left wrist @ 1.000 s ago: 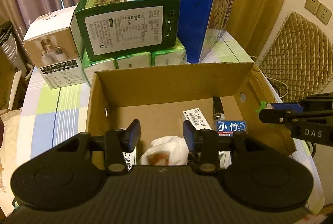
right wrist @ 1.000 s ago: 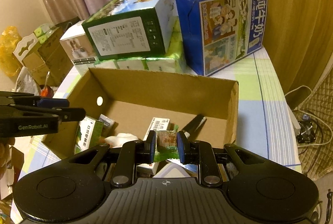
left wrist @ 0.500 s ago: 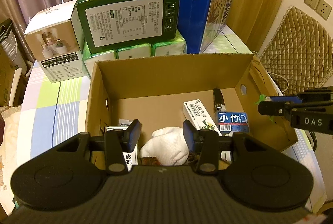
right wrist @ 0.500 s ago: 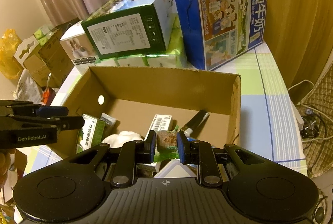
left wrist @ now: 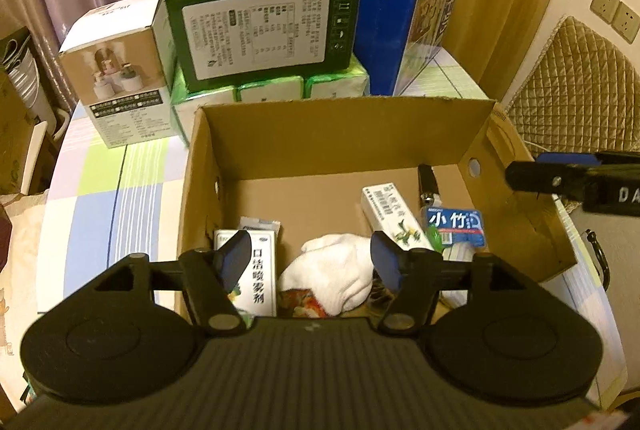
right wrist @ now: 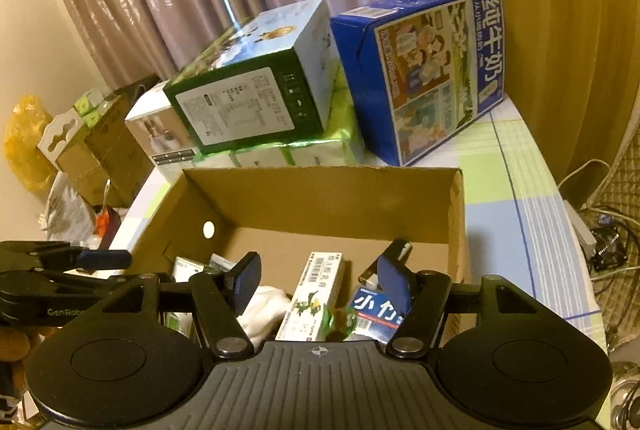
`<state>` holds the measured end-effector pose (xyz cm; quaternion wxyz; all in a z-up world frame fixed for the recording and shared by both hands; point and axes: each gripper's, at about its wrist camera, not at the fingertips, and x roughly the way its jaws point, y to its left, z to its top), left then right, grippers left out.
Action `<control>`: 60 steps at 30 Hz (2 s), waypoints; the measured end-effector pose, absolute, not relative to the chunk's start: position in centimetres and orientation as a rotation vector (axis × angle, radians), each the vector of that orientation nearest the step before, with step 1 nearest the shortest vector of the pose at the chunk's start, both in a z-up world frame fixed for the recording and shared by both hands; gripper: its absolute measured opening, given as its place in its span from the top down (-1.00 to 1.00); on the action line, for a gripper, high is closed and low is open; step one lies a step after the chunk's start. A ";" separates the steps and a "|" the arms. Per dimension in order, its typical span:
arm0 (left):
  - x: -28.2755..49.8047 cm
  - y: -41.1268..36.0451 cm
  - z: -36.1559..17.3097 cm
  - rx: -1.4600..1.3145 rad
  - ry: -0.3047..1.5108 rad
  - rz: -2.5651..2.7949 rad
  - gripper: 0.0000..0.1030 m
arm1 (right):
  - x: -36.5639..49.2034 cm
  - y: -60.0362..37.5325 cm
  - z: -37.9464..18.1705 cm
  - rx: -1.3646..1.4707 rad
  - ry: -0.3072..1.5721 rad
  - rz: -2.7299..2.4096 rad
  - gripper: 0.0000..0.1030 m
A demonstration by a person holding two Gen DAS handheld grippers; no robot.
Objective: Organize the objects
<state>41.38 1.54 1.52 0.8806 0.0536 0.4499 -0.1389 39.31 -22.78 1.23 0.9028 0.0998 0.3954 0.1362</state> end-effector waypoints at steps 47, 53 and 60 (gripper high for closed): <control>16.6 3.8 9.5 0.001 0.755 -0.161 -0.98 | 16.3 -24.0 7.8 0.161 0.777 0.191 -0.96; 13.3 4.6 9.7 -0.038 0.749 -0.139 -0.98 | 13.0 -23.7 7.8 0.147 0.777 0.174 -0.96; 10.6 4.9 9.9 -0.030 0.755 -0.129 -0.98 | 10.2 -22.9 7.7 0.121 0.769 0.176 -0.96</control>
